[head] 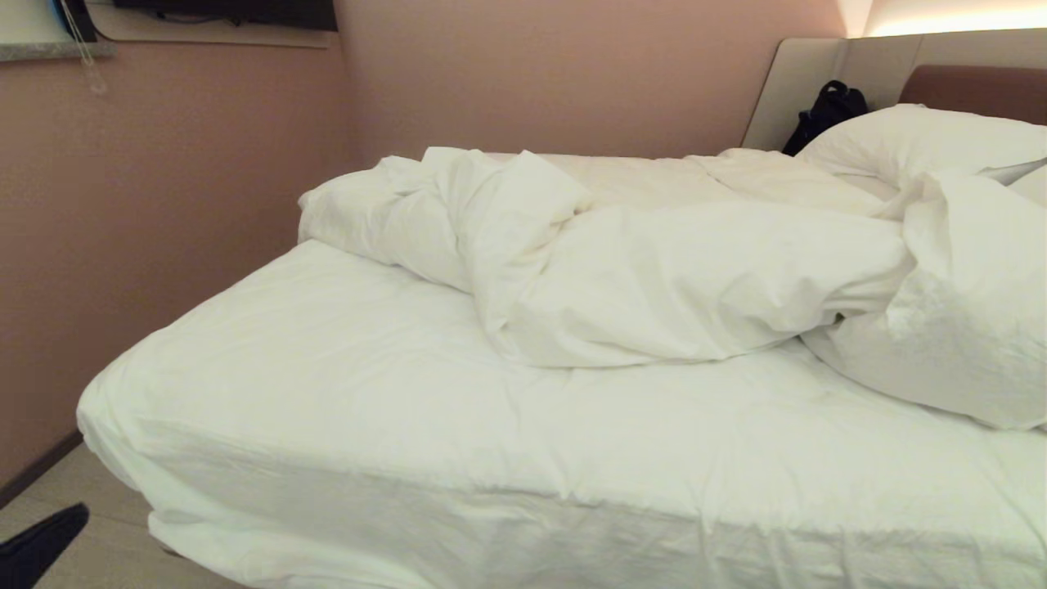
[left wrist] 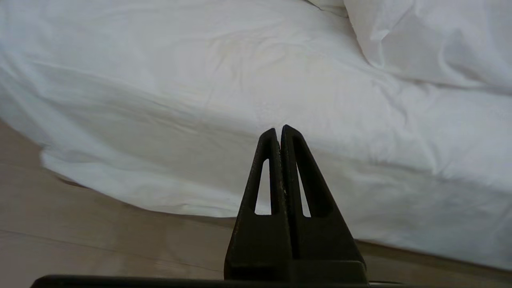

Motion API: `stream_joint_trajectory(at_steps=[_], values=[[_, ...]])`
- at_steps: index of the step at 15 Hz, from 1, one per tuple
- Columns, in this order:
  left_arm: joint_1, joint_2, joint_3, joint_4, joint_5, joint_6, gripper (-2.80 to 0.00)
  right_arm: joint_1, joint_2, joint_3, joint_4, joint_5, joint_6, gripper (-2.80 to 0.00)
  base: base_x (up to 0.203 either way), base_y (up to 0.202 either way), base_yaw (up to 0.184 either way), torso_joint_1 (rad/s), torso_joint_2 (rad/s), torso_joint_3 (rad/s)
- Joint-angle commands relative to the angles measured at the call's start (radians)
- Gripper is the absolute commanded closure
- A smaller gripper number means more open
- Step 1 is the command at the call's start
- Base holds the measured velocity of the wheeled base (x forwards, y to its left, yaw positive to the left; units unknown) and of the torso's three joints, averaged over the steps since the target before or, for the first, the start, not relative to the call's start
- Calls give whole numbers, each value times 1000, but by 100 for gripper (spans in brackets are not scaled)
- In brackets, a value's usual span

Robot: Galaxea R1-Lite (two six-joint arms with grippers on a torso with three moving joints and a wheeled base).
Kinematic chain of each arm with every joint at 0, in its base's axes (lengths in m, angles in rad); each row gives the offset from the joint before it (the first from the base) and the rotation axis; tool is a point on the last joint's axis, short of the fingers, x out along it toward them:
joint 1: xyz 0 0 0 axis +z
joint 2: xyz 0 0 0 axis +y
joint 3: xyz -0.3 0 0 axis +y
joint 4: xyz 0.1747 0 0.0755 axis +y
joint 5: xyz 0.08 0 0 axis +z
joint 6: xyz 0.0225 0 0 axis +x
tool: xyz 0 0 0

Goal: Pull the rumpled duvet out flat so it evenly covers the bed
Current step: Hold the folded corner of the quilt

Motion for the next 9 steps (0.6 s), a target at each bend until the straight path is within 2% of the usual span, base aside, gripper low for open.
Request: stream_joint_trajectory(at_steps=[1, 4, 9], values=[[-8, 337, -50, -124, -20, -46, 0, 0, 0, 0, 0, 0, 0, 0, 0, 0, 0, 0, 0, 0], [-61, 553, -159, -260, -45, -84, 0, 0, 0, 0, 0, 0, 0, 0, 0, 0, 0, 0, 0, 0], [-120, 835, -380, -343, -53, -94, 0, 2, 0, 0, 0, 0, -1, 0, 0, 0, 0, 0, 0, 0]])
